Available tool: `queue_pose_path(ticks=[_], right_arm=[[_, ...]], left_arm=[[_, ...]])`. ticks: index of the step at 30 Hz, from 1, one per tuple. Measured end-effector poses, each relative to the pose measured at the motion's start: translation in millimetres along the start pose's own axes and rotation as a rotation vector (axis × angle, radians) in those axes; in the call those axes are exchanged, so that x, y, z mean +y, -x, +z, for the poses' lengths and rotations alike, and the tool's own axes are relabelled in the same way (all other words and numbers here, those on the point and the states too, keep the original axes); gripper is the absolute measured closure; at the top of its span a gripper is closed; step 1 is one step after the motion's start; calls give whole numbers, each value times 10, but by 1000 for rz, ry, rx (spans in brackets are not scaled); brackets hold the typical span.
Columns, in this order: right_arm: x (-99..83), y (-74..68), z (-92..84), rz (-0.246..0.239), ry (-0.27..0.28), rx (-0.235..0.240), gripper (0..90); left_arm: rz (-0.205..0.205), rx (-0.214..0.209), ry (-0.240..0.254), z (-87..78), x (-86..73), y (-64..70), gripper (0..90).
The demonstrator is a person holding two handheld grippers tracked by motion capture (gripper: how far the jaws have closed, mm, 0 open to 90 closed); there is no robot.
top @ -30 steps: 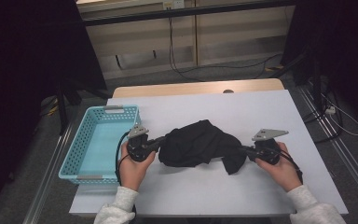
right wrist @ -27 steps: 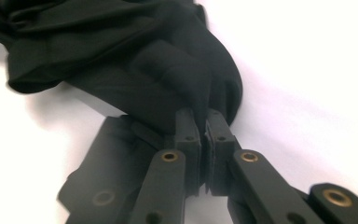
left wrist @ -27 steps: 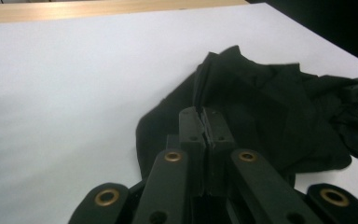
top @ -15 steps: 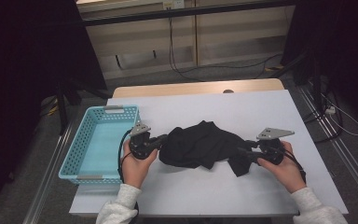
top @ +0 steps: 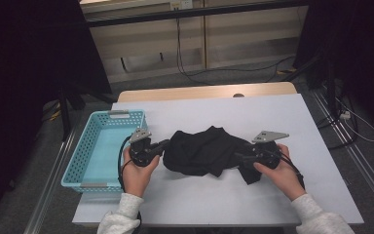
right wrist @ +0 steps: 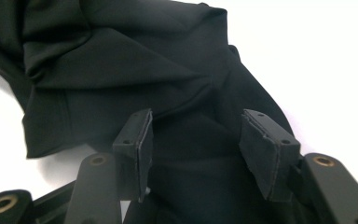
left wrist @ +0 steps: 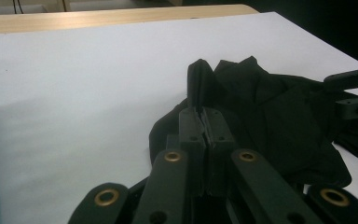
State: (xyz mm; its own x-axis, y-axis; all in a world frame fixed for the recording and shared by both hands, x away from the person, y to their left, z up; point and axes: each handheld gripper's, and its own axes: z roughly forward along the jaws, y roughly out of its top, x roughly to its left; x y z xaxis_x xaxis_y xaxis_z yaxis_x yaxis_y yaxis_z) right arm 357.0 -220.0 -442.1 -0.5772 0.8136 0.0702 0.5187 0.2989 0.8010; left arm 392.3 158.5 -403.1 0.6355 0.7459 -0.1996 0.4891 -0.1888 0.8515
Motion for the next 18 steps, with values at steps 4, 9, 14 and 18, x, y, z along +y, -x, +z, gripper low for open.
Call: queue_pose_path(ticks=[4,9,14,18], right_arm=[[23,6,68,5,-7,-5,461],[50,39,126,22,-2,-1,506],[99,-2,228,22,-19,43,558],[99,-46,346,18,-43,73,632]], left_arm=[[-2,0,0,-16,0,6,882],[-1,6,0,-41,-18,10,881],[4,16,1,-102,-38,3,882],[-3,24,7,-141,-55,-18,882]])
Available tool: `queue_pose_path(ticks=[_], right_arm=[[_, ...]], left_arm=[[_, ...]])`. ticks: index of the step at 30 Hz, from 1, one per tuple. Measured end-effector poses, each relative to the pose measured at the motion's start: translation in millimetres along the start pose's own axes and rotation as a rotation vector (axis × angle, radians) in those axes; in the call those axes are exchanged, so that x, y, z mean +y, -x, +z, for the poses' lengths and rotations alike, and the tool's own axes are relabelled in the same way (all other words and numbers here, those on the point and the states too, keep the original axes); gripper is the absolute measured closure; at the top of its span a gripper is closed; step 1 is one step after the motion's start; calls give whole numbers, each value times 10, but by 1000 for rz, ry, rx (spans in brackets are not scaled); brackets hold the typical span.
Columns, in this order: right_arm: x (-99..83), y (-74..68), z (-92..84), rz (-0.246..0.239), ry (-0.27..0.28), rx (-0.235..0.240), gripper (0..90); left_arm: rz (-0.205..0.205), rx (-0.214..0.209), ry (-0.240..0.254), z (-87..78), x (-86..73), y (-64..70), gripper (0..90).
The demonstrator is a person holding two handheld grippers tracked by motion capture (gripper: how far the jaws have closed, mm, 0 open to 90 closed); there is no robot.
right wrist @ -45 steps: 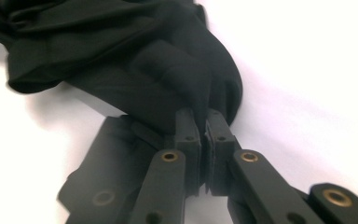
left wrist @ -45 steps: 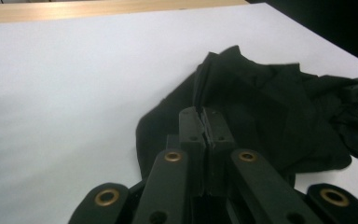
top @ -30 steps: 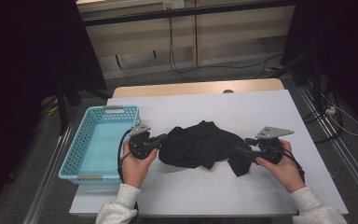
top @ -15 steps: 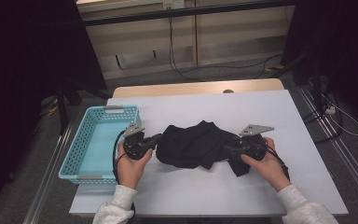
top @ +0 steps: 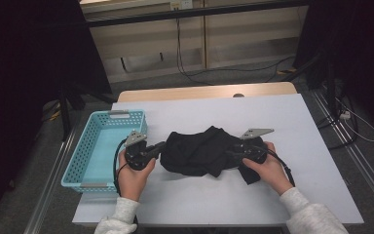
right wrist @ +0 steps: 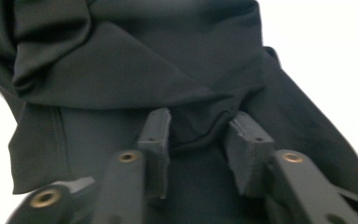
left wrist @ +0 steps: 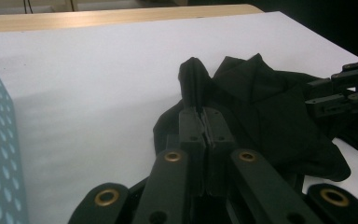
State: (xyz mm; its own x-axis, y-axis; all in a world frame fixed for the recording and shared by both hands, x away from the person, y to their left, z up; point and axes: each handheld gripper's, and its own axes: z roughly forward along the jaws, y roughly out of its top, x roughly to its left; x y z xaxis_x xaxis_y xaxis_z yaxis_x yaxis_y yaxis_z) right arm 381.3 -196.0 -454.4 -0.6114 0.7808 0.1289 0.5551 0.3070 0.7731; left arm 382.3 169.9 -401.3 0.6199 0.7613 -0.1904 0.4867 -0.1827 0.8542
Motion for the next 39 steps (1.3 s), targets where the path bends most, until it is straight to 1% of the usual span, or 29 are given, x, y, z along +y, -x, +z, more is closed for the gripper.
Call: queue_pose_path(ticks=[2,4,6,9,11,12,14,15,19,20,22,24,26,27,29,31,32,33,34,35,37,38,39], right_arm=[[8,-26,21,-38,4,-14,743],[20,-36,20,-36,20,13,835],[33,-45,3,-34,32,34,861],[48,-37,-39,-28,47,35,868],[67,-8,-128,-27,66,29,869],[75,7,-181,-27,80,25,869],[79,48,-295,-33,97,-5,869],[76,73,-346,-29,102,-18,869],[49,185,-508,-6,132,-41,869],[50,198,-536,-6,136,-49,870],[70,249,-628,-27,147,-79,870],[97,310,-727,-23,166,-102,870],[93,380,-805,-8,173,-111,870],[74,414,-826,0,176,-115,870],[20,478,-828,25,169,-112,868],[-31,515,-795,39,148,-112,867],[-49,523,-776,48,139,-105,866],[-61,522,-756,45,127,-99,865],[-70,514,-734,33,111,-105,865],[-84,502,-709,22,94,-111,863],[-113,482,-657,15,64,-103,861],[-125,472,-635,6,51,-104,857],[-133,459,-618,-1,41,-104,850]], left_arm=[[-1,5,3,-23,-3,-11,882],[-3,5,8,-40,-2,-13,882],[-3,3,12,-46,3,-7,882],[-1,6,15,-43,7,-4,882],[-3,12,20,-49,15,3,882],[3,17,21,-58,23,4,882],[11,26,29,-68,35,5,883],[8,31,34,-68,36,4,883],[9,39,49,-68,45,-12,885],[6,36,59,-67,53,-9,885],[11,36,69,-62,63,3,885],[15,36,68,-43,67,17,886],[18,38,66,-15,55,11,886],[11,37,64,4,44,4,886],[4,29,59,39,22,-2,885],[8,23,57,62,11,12,885],[13,22,52,71,11,19,885],[18,20,46,75,11,22,885],[20,20,43,83,8,21,885],[19,20,37,93,3,18,884],[16,17,27,113,-14,12,884],[15,14,26,119,-21,18,883],[24,10,29,120,-20,28,882]])
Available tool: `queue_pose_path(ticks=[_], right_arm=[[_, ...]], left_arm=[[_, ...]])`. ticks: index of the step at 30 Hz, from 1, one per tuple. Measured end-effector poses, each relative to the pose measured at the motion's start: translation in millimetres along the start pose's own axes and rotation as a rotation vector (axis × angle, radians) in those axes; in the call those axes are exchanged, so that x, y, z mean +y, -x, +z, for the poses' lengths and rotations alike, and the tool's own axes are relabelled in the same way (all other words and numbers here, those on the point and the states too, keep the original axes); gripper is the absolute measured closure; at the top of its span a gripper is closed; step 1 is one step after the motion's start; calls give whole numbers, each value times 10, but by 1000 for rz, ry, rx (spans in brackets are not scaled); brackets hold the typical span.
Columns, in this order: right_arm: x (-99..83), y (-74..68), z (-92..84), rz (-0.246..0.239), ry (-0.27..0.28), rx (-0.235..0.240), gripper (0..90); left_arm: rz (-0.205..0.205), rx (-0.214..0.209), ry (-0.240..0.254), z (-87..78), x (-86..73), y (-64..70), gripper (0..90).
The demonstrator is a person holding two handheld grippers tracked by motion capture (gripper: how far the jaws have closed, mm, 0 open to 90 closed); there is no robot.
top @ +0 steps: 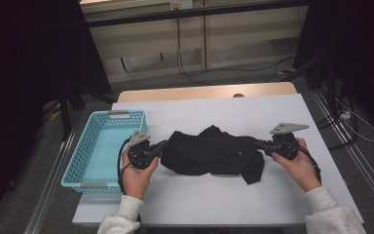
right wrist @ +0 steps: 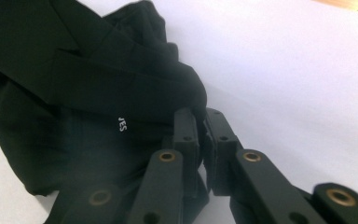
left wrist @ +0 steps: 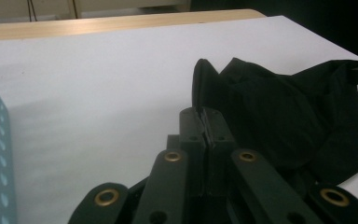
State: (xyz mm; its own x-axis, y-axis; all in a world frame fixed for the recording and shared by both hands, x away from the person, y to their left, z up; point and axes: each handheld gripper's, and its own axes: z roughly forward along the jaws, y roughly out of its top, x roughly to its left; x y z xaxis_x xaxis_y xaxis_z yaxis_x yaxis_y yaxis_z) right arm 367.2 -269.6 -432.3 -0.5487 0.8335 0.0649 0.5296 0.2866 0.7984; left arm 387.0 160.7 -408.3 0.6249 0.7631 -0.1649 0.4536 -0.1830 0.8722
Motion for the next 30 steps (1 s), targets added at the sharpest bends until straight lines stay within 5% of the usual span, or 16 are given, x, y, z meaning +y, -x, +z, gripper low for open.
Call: queue_pose_path(ticks=[11,21,30], right_arm=[[-24,-46,49,-18,-17,-15,837],[-37,61,-45,38,1,-24,865],[-63,123,-71,54,-2,-42,865]], left_arm=[[25,-32,-35,55,-4,97,873],[42,-40,-54,139,-53,145,835],[17,-18,-62,226,-110,104,507]])
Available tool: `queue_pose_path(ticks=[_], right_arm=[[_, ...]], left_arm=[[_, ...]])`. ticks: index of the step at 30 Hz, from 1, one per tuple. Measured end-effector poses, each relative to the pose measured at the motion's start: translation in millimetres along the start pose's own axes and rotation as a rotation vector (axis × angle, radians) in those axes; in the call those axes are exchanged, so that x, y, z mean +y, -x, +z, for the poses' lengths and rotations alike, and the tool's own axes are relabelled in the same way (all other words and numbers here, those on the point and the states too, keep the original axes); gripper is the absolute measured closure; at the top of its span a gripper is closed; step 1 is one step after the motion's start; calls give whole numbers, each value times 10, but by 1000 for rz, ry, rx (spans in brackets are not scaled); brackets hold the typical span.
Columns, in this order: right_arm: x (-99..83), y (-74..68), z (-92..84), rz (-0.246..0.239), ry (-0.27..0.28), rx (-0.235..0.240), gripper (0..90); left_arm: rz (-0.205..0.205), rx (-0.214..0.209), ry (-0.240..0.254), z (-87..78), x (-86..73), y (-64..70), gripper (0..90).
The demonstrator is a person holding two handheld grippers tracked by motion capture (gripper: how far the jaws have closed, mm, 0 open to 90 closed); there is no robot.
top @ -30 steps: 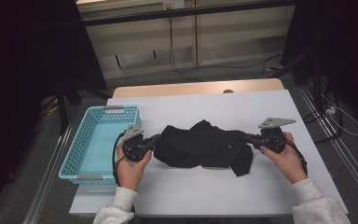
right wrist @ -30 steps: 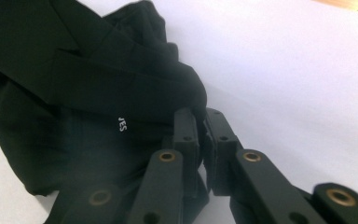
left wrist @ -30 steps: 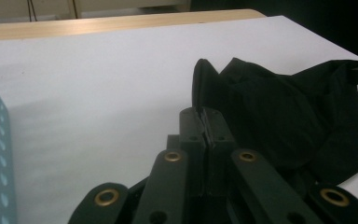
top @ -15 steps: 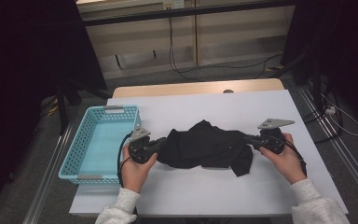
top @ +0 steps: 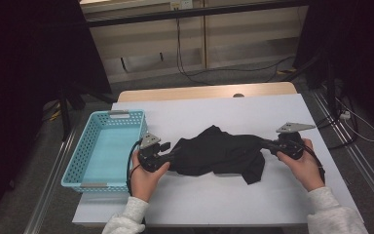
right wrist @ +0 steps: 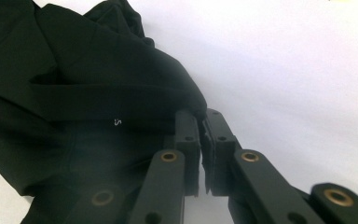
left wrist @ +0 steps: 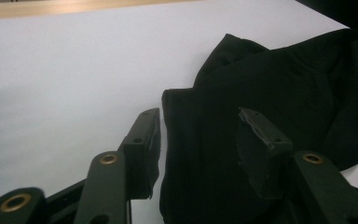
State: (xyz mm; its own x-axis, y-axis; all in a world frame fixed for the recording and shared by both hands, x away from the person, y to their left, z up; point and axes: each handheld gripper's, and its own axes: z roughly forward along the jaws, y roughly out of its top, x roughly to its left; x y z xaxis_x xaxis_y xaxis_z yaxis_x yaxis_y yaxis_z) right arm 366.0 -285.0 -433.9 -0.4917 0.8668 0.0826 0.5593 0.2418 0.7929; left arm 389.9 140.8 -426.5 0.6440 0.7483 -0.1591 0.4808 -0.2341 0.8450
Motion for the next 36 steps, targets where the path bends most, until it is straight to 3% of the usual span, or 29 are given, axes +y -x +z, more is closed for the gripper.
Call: queue_pose_path(ticks=[7,15,19,21,26,29,34,36], right_arm=[[-17,50,-28,19,4,-4,867],[-30,-2,-13,4,-5,3,862],[-43,4,-13,24,4,11,855],[-52,0,-4,25,3,15,849],[-42,-29,3,20,6,19,835],[-39,-41,5,17,7,22,831],[-32,-49,-1,4,8,17,844],[-29,-32,-20,7,15,5,859]], left_arm=[[-31,2,-52,109,-47,-50,353],[-69,-28,-90,282,-80,-64,314],[-64,-46,-120,352,-93,-26,407],[-39,-49,-131,345,-86,-10,557],[-5,-46,-116,285,-45,28,812],[-14,-44,-113,242,-20,25,850],[-24,-37,-30,80,67,-8,857],[-46,-26,10,6,97,-35,858]])
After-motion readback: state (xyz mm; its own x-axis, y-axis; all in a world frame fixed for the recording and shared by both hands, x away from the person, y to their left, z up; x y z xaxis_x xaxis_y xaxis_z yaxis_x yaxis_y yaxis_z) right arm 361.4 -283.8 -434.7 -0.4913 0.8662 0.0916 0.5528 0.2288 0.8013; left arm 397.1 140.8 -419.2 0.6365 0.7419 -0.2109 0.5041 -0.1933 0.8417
